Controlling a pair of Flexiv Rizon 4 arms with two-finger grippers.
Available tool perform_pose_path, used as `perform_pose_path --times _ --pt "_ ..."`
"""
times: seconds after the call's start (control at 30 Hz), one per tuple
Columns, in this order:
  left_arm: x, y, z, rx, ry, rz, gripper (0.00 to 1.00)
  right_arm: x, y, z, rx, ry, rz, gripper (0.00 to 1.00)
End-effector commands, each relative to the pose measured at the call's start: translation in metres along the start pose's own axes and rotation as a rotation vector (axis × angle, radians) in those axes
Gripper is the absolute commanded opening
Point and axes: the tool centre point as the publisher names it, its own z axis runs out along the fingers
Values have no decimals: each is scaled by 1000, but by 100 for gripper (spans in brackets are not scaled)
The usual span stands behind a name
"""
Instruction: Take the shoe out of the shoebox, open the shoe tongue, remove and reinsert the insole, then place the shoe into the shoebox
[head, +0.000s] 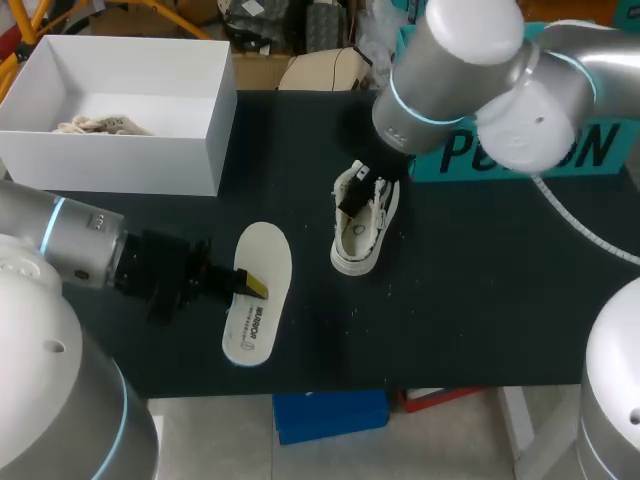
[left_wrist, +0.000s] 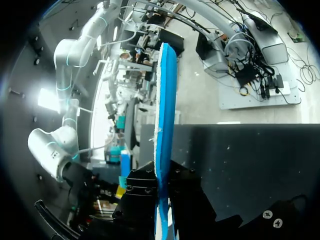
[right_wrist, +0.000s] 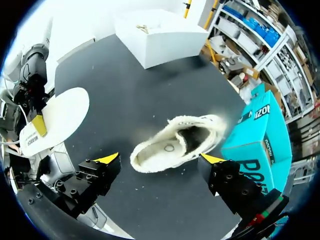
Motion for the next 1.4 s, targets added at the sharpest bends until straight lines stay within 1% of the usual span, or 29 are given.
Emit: perform_pose_path --times 0.03,0.07,0.2,0.4,0.63,0.77,0.8,0.83,0.87,0.9,0.93,1.0,1.07,1.17,1.27,1.37,1.4 --pt "-1 0 0 2 6 0 0 5 8 5 49 -87 -31 100" --pt "-1 0 0 2 6 0 0 4 8 6 63 -106 -45 100" --pt "-1 0 0 2 6 0 0 1 4 11 74 -163 -77 100" --pt "-1 0 0 2 6 0 0 -2 1 23 106 -219 -99 100" --pt "-1 0 0 2 6 0 0 -6 2 35 116 -260 -100 100" --pt "-1 0 0 2 6 0 0 -10 5 43 121 -287 -129 100" --pt "-1 0 0 2 6 0 0 -11 6 44 134 -299 -145 97" --pt "-1 0 0 2 6 0 0 -12 8 47 158 -317 -178 91" --pt "-1 0 0 2 6 0 0 -12 10 48 166 -326 -197 88" --pt "-1 0 0 2 6 0 0 -12 11 50 165 -327 -200 85" --pt "-1 0 0 2 6 0 0 -13 12 52 164 -326 -202 85" --pt "-1 0 0 2 6 0 0 -15 14 56 167 -325 -209 79" --pt "-1 0 0 2 6 0 0 -17 14 60 167 -323 -212 75" --pt "-1 0 0 2 6 0 0 -19 13 66 168 -320 -213 62" --pt "-1 0 0 2 6 0 0 -19 12 71 171 -317 -216 58" --pt "-1 0 0 2 6 0 0 -20 10 75 174 -316 -219 58" --pt "-1 0 0 2 6 0 0 -20 9 77 175 -317 -220 57"
